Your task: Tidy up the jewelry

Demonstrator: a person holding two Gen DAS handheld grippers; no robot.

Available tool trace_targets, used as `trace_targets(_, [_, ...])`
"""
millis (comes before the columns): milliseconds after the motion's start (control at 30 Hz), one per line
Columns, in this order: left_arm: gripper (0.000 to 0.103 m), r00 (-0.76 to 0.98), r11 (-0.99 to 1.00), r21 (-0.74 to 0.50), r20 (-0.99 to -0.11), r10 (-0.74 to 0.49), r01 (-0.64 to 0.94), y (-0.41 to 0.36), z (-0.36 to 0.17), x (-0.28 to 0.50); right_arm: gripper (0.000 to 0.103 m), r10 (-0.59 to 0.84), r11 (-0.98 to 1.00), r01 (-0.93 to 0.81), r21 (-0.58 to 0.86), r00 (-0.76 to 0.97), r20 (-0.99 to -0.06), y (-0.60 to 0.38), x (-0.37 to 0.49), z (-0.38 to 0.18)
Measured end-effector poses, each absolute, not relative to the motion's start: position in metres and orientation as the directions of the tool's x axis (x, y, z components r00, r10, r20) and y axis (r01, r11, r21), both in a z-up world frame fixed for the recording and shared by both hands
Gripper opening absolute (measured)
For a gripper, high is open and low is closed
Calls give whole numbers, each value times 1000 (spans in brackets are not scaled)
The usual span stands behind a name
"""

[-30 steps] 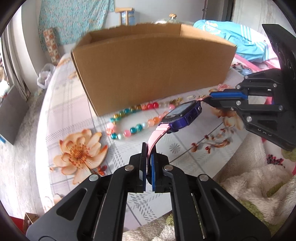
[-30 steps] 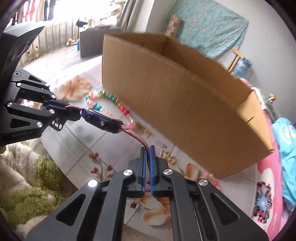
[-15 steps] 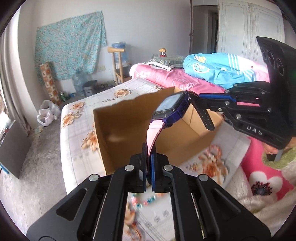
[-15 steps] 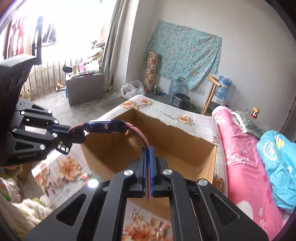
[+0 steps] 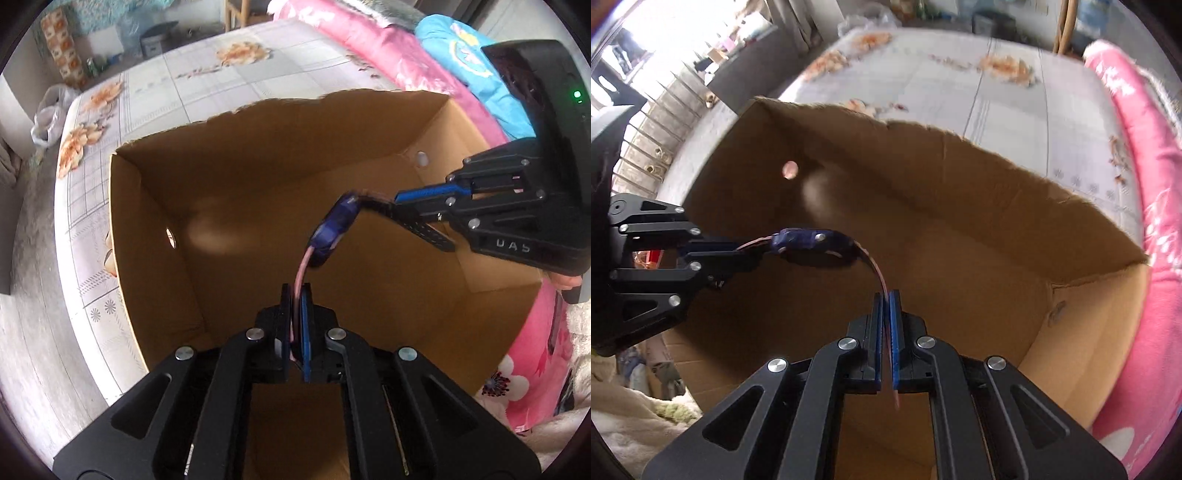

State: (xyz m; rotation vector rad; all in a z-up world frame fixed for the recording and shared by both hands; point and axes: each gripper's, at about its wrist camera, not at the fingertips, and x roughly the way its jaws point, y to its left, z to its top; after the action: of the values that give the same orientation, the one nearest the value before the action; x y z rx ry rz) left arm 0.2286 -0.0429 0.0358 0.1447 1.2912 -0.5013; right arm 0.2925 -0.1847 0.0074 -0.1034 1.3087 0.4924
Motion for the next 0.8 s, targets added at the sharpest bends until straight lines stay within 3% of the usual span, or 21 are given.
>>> trace_targets(67, [17,187,893,-182,-942,-278,412,-41,34,237,5,244,906,-390,165,162,-956,-185,302,-4])
trace_targets(200, [23,257,908,-168,-925,-280,383,-33,41,243,9,181,920,-384,75,250,-951,-191,315,-1])
trace_targets(333, [38,362,917,-158,-884,-297,365,-23,59,228,27,140,929,-370,-17,392,-909,-196,310,19])
trace_targets(500, [61,504,919,-165,-794,-340,359,-3,89,186,28,204,933,-357,34,451,-869,-209,291,41])
trace_targets(667, [76,577,924,-207,-731,-364,321,18,97,142,28,316,888,-425,175,287,-904,-188,277,26])
trace_targets(800, [78,606,926,-254,-701,-376,280,29,87,116,28,380,846,-422,326,47,-924,-150,279,-12])
